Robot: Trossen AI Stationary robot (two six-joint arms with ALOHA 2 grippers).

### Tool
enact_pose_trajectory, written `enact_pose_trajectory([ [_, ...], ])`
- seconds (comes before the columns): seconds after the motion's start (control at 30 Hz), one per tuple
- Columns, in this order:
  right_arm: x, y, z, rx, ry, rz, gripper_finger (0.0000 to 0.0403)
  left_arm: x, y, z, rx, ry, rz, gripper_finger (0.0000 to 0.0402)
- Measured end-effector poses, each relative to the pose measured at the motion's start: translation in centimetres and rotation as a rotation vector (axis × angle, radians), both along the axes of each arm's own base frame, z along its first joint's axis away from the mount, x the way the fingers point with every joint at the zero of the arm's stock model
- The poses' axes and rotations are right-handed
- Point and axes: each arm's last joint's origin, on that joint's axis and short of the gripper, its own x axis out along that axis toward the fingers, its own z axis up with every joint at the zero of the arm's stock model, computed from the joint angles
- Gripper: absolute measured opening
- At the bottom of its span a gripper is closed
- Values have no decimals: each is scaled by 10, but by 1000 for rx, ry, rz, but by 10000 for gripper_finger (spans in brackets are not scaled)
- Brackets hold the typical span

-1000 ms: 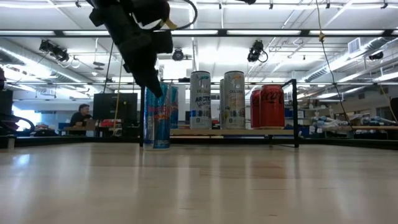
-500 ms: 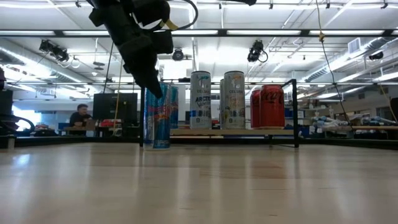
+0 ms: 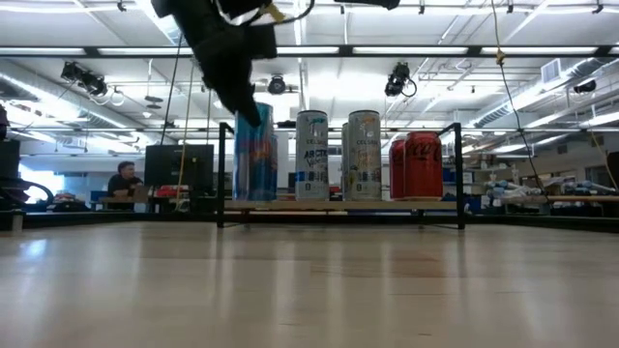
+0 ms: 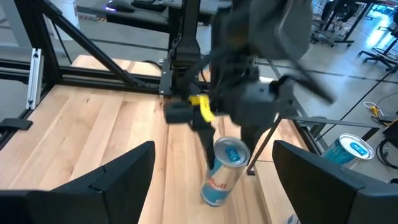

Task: Place canned beverage on shelf
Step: Put the blue soda can aligned with the other blue soda can on the shelf

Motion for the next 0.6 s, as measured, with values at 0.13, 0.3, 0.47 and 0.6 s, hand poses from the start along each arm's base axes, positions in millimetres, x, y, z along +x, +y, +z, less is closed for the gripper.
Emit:
enact_pose_trajectory([
  [0.13,0,0,0,8,2,-2,334,2,8,28,39,-7,-35,240],
  [0.3,-1,0,-2,15,16,7,334,-3,32,59,98,-8,-22,242],
  [0.47,-1,1,-3,19,30,21,334,-11,61,75,70,-53,-21,243],
  [0.6,-1,1,-4,18,38,21,334,-19,80,73,49,-63,13,244],
])
